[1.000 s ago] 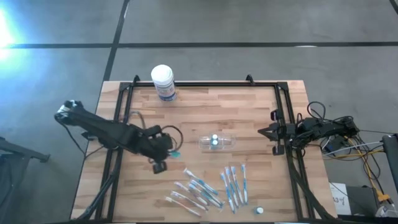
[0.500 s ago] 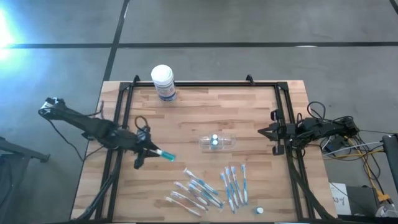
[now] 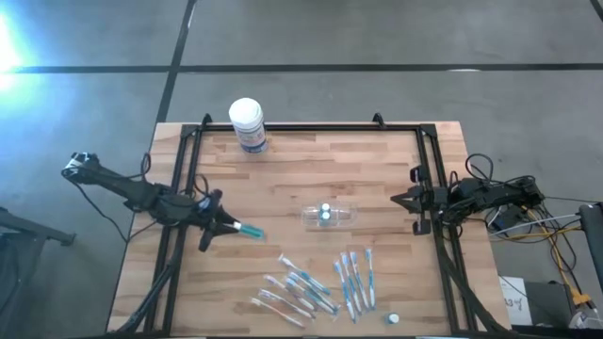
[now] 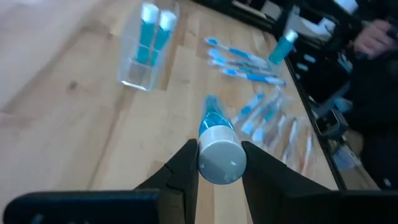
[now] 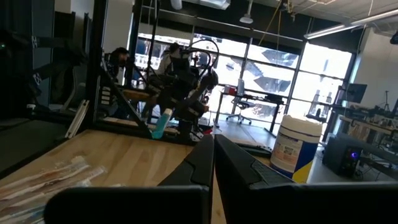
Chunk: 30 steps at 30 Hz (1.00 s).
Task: Pick & Place toothbrushing station
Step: Put the blue mouthwash into the transparent organizer
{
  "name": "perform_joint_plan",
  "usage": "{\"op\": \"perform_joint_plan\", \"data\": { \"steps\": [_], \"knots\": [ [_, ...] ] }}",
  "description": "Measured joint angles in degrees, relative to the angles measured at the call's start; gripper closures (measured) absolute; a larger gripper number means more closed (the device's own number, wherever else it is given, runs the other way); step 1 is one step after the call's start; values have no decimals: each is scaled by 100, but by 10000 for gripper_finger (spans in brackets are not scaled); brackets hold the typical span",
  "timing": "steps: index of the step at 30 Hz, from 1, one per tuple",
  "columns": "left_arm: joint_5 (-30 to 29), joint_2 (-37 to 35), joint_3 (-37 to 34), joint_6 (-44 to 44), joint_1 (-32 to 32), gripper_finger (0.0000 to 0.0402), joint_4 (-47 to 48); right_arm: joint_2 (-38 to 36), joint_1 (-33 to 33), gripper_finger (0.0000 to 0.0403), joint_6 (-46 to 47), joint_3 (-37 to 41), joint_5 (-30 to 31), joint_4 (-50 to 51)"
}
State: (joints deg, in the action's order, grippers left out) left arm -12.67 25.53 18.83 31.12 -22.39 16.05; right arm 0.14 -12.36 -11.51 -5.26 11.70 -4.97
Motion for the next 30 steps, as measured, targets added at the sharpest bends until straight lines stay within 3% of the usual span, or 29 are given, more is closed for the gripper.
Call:
{"op": "perform_joint_plan", "data": {
  "steps": [5, 9, 15, 24, 30],
  "knots": [
    [-169, 314, 398, 241, 114, 303, 62, 0, 0, 394, -50, 0, 1, 0],
    [-412, 991, 1198, 217, 277, 303, 587, 0, 0, 394, -50, 0, 1, 0],
    [-709, 2625, 3055, -5, 716, 303, 2090, 0, 0, 394, -50, 0, 1, 0],
    [158, 4972, 6075, -521, 1403, 303, 3637, 0, 0, 394, -51, 0, 1, 0],
    [258, 6364, 8125, -1194, 1679, 303, 4716, 0, 0, 394, -106, 0, 1, 0]
  ]
}}
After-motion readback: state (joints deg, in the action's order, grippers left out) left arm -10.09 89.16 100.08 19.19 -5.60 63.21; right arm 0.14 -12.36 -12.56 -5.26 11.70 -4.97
